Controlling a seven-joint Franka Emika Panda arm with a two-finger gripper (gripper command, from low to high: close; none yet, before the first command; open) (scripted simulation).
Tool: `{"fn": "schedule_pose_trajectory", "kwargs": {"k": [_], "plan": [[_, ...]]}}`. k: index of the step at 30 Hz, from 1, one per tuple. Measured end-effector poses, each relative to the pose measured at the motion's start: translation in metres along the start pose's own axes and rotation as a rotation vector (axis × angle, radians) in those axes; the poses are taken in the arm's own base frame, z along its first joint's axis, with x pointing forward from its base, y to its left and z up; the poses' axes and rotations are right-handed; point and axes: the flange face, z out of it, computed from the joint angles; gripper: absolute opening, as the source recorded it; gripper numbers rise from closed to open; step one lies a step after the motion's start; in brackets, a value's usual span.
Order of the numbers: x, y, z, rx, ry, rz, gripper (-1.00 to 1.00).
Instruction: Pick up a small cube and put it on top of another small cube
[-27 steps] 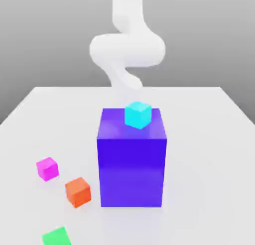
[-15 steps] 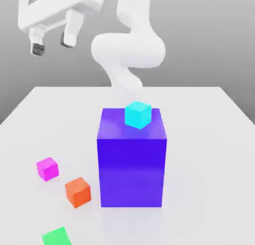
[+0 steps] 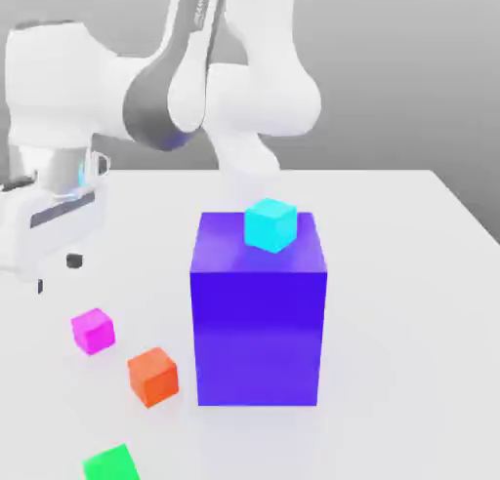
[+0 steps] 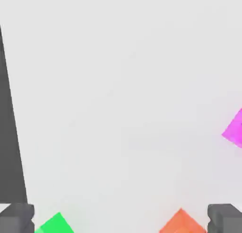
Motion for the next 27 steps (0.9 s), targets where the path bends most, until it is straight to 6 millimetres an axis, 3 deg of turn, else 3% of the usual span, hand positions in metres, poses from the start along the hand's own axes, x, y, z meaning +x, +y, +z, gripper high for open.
{"fn": "schedule_pose_trajectory", "kwargs": {"k": [6,13,14,21,27], "plan": [[0.076,0.018,0.061,-0.074,0.103,0.392,0.00],[0.081,0.029,0.122,-0.080,0.117,0.406,0.00],[0.081,0.031,0.128,-0.082,0.114,0.407,-1.00],[0.081,0.031,0.127,-0.080,0.113,0.407,-1.00],[0.077,0.024,0.081,-0.076,0.117,0.406,-1.00]]}}
